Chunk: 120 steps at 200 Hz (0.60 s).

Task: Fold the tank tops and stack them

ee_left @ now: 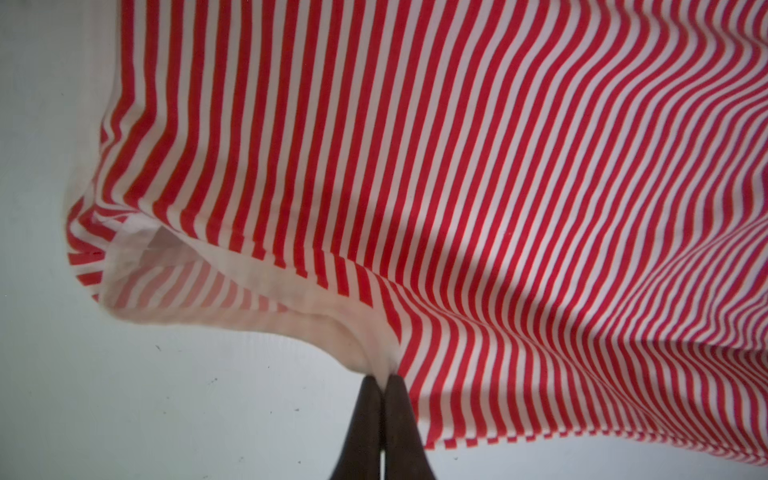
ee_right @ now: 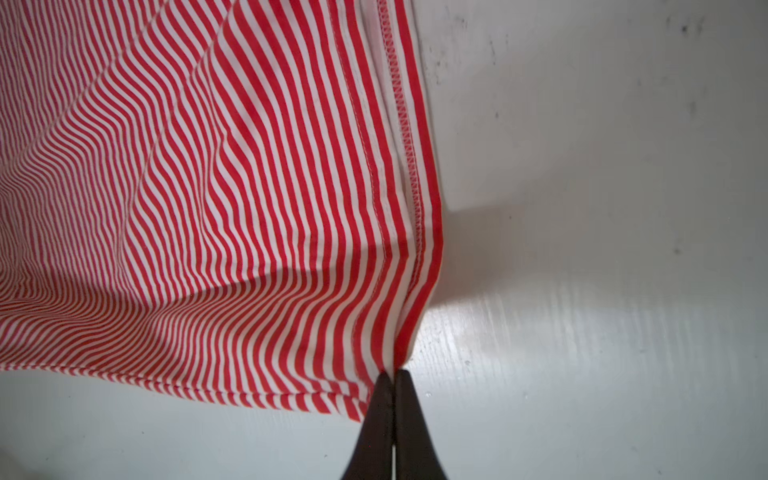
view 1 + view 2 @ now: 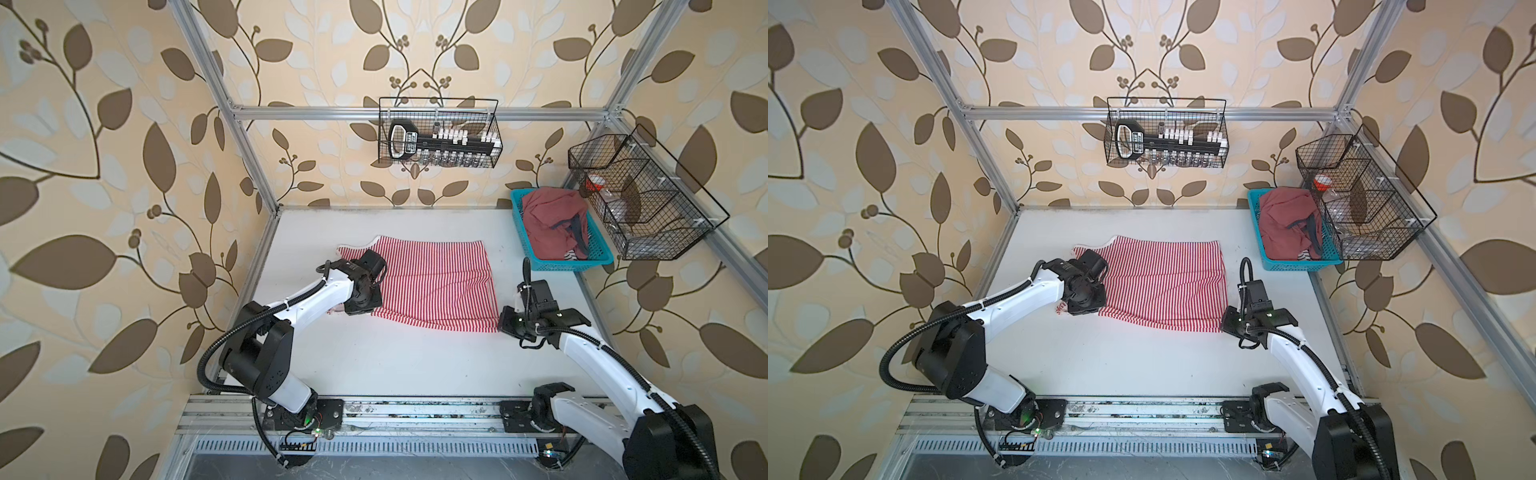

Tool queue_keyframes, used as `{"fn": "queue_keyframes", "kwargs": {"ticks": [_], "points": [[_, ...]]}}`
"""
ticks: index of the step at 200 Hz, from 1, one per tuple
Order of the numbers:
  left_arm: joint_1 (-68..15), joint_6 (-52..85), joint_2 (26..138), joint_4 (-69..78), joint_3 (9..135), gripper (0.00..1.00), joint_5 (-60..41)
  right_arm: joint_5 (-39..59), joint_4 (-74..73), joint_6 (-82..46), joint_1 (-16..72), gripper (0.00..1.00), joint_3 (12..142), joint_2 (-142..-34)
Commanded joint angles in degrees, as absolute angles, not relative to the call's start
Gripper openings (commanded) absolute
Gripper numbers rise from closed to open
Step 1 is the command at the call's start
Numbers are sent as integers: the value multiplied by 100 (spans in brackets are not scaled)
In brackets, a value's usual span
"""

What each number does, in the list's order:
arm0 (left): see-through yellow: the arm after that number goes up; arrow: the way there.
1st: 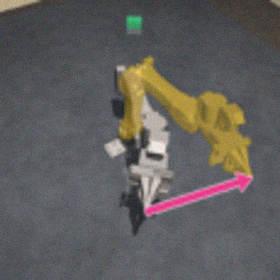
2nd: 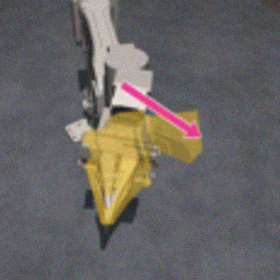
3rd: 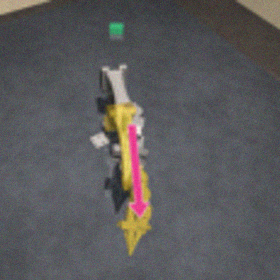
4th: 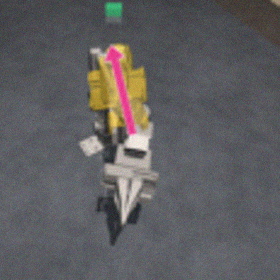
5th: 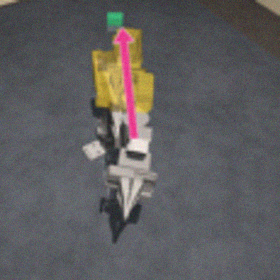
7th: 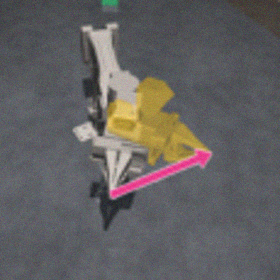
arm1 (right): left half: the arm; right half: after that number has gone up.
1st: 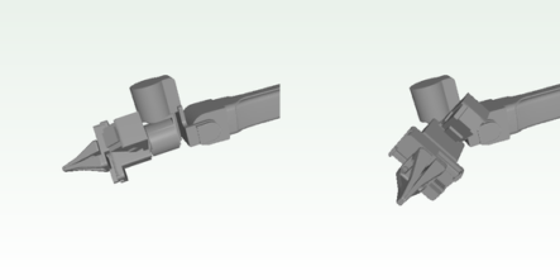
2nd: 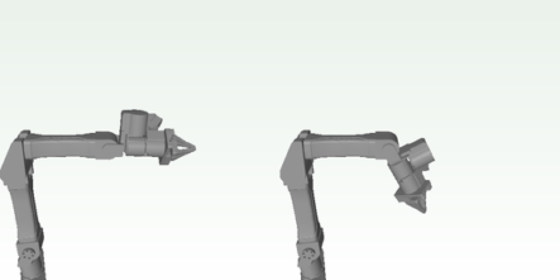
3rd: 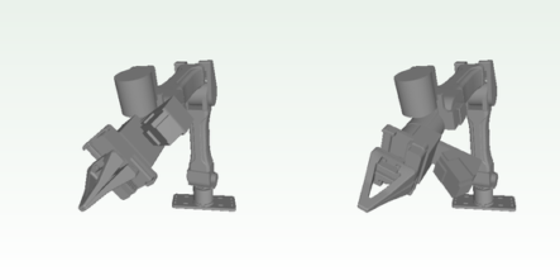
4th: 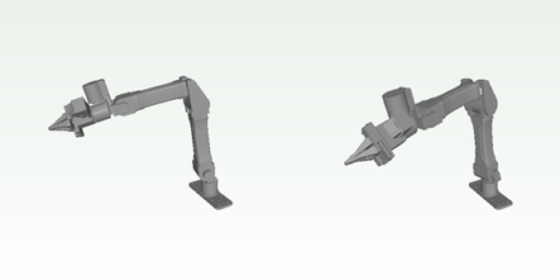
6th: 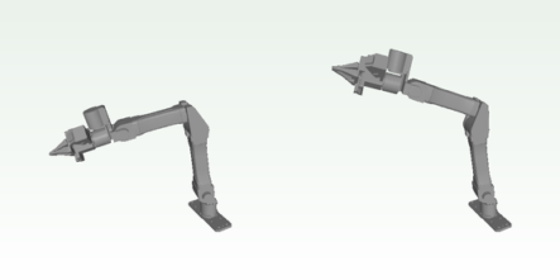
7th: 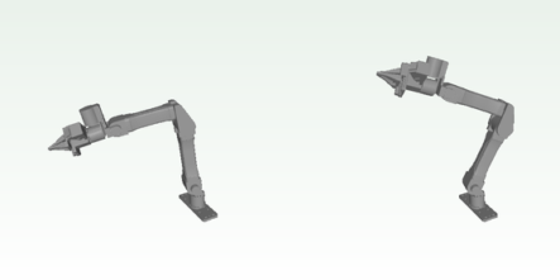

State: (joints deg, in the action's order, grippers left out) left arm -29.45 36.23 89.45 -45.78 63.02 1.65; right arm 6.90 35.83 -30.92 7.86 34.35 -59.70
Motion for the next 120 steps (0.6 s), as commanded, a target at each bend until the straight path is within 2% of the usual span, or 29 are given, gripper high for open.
{"fn": "queue_keyframes", "kwargs": {"ticks": [1,120], "points": [[-2932,3384,9136,-4877,6699,0,390,921,3640,-2742,619,0,3725,-6225],[-2659,3215,10074,-4939,7578,0,308,1713,3582,-1957,-13,0,4980,-8119]]}}
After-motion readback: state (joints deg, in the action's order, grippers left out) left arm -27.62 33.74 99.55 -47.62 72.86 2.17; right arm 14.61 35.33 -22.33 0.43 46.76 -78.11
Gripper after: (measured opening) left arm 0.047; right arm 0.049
